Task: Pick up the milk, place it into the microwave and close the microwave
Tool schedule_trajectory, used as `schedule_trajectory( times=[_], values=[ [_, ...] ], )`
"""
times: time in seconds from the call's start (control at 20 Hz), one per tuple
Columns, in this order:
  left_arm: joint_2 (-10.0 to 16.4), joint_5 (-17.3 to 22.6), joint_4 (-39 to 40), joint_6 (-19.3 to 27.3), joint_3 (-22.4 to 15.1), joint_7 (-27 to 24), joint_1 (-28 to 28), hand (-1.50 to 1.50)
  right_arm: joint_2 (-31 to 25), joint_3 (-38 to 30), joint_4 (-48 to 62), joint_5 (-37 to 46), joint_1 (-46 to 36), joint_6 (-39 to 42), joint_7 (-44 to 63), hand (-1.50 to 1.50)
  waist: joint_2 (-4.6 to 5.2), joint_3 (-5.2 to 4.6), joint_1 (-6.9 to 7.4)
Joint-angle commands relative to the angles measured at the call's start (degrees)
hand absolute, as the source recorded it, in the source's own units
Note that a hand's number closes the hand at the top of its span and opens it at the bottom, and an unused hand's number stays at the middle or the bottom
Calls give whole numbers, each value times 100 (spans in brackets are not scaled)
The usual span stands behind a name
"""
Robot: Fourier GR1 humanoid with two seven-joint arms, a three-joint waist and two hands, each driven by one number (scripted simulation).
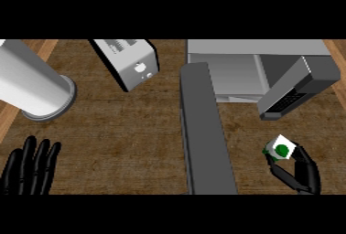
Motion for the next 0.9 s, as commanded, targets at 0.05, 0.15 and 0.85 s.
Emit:
schedule_trajectory(
  times=[0.05,0.15,0.85],
  values=[
    [106,254,4,-133,158,-109,108,-150,105,29,304,24,-175,377,-902,150,6,13,8],
    [34,52,293,-114,-82,-441,216,-150,164,179,102,52,-51,864,-1007,150,-5,12,3],
    [59,338,-62,2,279,7,185,-150,645,1388,-1656,296,560,1345,-212,150,-37,-9,-119]
  ],
)
